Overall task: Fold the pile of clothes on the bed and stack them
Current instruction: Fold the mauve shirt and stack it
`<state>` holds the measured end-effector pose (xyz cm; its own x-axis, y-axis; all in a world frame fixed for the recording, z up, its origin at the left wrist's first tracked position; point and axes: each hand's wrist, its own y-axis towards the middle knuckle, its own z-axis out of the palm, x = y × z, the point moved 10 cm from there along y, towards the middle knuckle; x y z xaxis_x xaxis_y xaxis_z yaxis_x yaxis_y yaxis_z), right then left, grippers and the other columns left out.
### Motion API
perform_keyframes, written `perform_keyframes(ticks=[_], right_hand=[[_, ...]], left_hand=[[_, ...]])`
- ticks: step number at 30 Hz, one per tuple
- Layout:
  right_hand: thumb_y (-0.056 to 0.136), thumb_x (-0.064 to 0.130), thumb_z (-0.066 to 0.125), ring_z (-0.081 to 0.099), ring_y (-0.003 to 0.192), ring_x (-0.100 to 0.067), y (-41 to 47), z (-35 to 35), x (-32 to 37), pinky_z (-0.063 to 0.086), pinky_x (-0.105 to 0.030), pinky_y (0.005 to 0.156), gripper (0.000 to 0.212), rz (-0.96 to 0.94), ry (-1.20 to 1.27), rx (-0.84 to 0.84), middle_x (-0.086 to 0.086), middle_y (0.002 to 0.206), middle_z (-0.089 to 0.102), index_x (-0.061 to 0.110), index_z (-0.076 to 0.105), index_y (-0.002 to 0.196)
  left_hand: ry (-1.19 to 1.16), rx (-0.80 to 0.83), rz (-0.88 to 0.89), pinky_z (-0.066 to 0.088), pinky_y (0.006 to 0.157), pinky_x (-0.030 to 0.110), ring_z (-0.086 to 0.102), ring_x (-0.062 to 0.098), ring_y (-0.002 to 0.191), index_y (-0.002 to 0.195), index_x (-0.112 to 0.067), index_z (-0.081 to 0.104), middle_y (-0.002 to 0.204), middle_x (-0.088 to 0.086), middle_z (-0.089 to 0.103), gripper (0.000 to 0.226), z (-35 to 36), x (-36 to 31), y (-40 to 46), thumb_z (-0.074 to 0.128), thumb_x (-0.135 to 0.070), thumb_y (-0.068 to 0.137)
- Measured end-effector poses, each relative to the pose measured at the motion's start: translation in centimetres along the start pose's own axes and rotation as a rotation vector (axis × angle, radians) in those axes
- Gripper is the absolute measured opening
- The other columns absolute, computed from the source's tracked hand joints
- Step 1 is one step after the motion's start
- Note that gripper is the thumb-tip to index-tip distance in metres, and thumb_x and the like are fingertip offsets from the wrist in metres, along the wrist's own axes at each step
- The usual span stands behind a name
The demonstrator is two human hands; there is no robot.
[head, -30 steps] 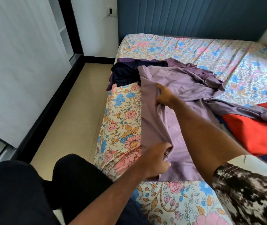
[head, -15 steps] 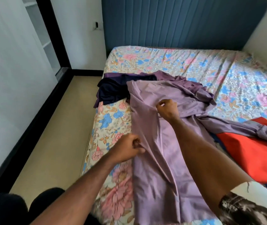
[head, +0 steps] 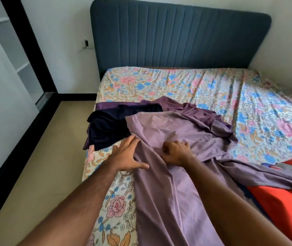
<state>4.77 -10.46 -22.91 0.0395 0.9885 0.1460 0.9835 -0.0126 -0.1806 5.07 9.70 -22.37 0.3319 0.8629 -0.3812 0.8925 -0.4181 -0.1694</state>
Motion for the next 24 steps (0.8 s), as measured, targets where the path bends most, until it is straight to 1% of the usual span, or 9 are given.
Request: perform_keyframes(ticks=[3, 5, 8, 10, 13, 17, 19, 20, 24], right_hand=[[0.085, 0.070, 0.051, 0.061, 0.104, -0.026, -0.6, -1.3, -2.2, 0.041, -0.047, 0.092, 0.041, 0.008, 0.053, -0.230, 0.003, 0.105, 0.066, 0.030, 0.060, 0.091], [0.092, 0.055, 0.057, 0.059, 0.114, -0.029, -0.2, -3.2, -4.7, 0.043, -0.049, 0.093, 0.030, 0.045, 0.158, -0.436, 0.001, 0.116, 0.063, 0.029, 0.064, 0.106], [0.096, 0.052, 0.054, 0.048, 0.132, -0.027, 2.6, -3.4, -5.9, 0.035, -0.050, 0.104, 0.041, 0.077, 0.190, -0.348, 0.002, 0.141, 0.054, 0.029, 0.056, 0.130], [0.095, 0.057, 0.049, 0.042, 0.136, -0.027, 4.5, -2.6, -4.9, 0.031, -0.053, 0.108, 0.049, 0.076, 0.079, -0.256, 0.002, 0.147, 0.048, 0.028, 0.054, 0.134], [0.099, 0.048, 0.048, 0.043, 0.127, -0.028, 5.9, -2.8, -3.7, 0.031, -0.052, 0.102, 0.036, 0.057, -0.019, -0.328, -0.001, 0.137, 0.050, 0.023, 0.063, 0.118], [0.104, 0.033, 0.044, 0.062, 0.091, -0.036, 4.9, -6.9, -5.2, 0.042, -0.046, 0.081, 0.018, 0.051, 0.187, -0.624, -0.012, 0.105, 0.066, 0.019, 0.056, 0.104], [0.106, 0.033, 0.041, 0.064, 0.080, -0.039, 5.5, -7.9, -7.0, 0.045, -0.042, 0.065, 0.016, 0.063, 0.190, -0.595, -0.017, 0.098, 0.068, 0.021, 0.050, 0.109], [0.107, 0.036, 0.039, 0.065, 0.081, -0.040, 6.1, -7.9, -7.7, 0.046, -0.043, 0.066, 0.018, 0.062, 0.123, -0.541, -0.018, 0.100, 0.069, 0.022, 0.049, 0.113], [0.109, 0.045, 0.033, 0.068, 0.099, -0.037, 8.4, -7.1, -9.8, 0.038, -0.048, 0.091, 0.032, 0.070, -0.169, -0.374, -0.010, 0.121, 0.069, 0.031, 0.048, 0.133]], left_hand=[[0.051, 0.015, 0.019, 0.014, 0.118, 0.062, -0.004, 0.019, 0.155, 0.161, -0.027, -0.004, 0.167, -0.007, -0.015, 0.136, 0.0, 0.5, 2.1, 0.073, -0.081, 0.062], [0.081, 0.086, -0.008, 0.013, 0.118, 0.063, -0.003, 0.020, 0.155, 0.160, -0.027, -0.011, 0.167, -0.006, -0.017, 0.143, 1.5, 1.5, 2.6, 0.079, -0.075, 0.059], [0.064, 0.091, -0.048, 0.009, 0.119, 0.062, -0.002, 0.016, 0.155, 0.159, -0.027, -0.014, 0.168, -0.008, -0.016, 0.148, 2.7, 3.0, 2.4, 0.079, -0.077, 0.056], [0.061, 0.097, -0.055, 0.007, 0.120, 0.061, -0.005, 0.015, 0.155, 0.159, -0.027, -0.016, 0.167, -0.009, -0.019, 0.150, 2.9, 3.2, 2.4, 0.080, -0.077, 0.055], [0.089, 0.117, -0.067, 0.006, 0.120, 0.061, -0.011, 0.016, 0.155, 0.157, -0.026, -0.022, 0.164, -0.009, -0.029, 0.155, 2.9, 2.9, 2.6, 0.082, -0.075, 0.053], [0.111, 0.153, -0.089, 0.008, 0.119, 0.065, -0.017, 0.019, 0.154, 0.152, -0.029, -0.032, 0.156, -0.008, -0.044, 0.161, 3.3, 3.2, 3.2, 0.082, -0.078, 0.048], [0.156, 0.163, -0.091, 0.011, 0.117, 0.067, -0.017, 0.020, 0.154, 0.151, -0.028, -0.034, 0.156, -0.008, -0.044, 0.164, 3.5, 3.3, 3.6, 0.080, -0.082, 0.045], [0.178, 0.167, -0.092, 0.012, 0.117, 0.067, -0.016, 0.021, 0.154, 0.151, -0.027, -0.034, 0.156, -0.009, -0.043, 0.165, 3.6, 3.3, 3.8, 0.079, -0.084, 0.044], [0.222, 0.190, -0.091, 0.013, 0.115, 0.068, -0.013, 0.024, 0.155, 0.151, -0.026, -0.035, 0.156, -0.008, -0.045, 0.165, 3.9, 3.2, 4.2, 0.077, -0.085, 0.045]])
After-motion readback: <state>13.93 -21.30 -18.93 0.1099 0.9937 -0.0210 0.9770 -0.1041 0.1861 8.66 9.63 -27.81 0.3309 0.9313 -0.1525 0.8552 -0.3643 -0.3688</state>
